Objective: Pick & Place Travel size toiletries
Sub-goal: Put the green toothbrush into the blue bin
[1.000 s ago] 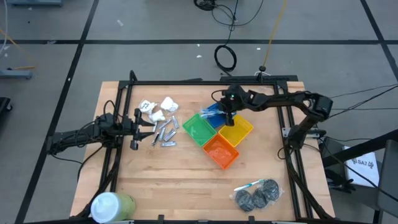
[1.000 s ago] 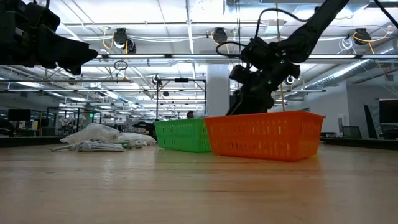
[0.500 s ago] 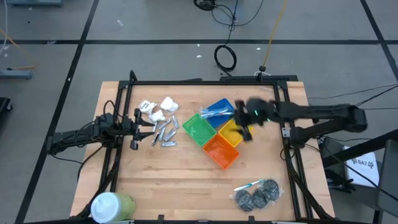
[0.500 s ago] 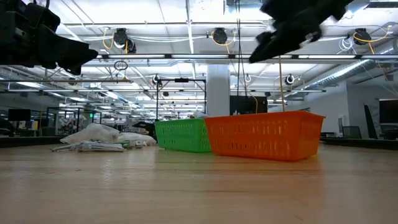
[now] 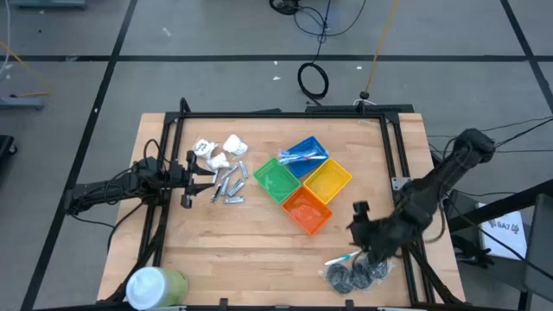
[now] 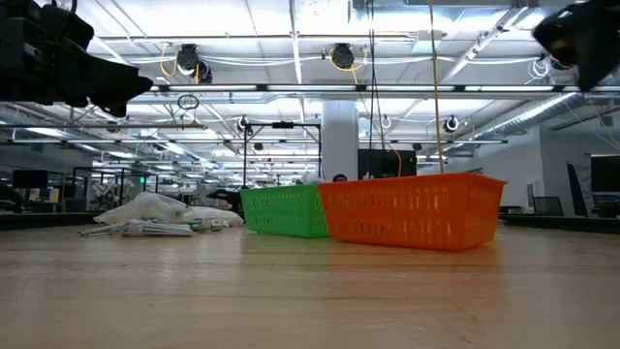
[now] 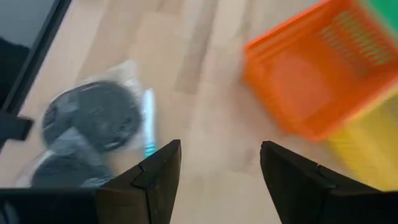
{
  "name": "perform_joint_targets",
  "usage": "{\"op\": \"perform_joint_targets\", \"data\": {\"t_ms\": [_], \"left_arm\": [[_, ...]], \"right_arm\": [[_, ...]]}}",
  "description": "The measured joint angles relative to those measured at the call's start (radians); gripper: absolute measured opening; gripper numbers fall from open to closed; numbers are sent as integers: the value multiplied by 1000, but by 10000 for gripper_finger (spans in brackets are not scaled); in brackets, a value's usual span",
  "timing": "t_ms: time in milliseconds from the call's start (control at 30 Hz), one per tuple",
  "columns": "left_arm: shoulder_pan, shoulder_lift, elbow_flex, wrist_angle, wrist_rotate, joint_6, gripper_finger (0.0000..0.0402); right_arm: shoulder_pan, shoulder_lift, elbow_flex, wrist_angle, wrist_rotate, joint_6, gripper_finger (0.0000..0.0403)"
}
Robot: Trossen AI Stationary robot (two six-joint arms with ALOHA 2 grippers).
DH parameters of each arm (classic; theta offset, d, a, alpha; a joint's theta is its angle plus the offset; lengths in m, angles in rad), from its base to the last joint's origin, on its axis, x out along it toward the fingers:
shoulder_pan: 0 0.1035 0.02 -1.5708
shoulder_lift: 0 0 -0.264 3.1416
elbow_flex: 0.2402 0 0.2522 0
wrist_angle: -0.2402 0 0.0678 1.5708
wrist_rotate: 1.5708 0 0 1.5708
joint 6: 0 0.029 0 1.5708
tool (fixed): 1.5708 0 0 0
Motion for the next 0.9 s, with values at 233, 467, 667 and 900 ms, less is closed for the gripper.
{"op": "perform_joint_targets", "data": {"t_ms": [233,467,667,900], "left_arm": [[0,0,0,0,0,0,159],[0,0,0,0,0,0,159],[0,0,0,0,0,0,159],[0,0,0,0,0,0,159]], "right_arm": [[67,200,-27,140,-3,26,197],[59,336,-41,179,-92,15,197],[58,360,-42,245,-163,16,191],[37,360,-55,272,-165,3,176]]}}
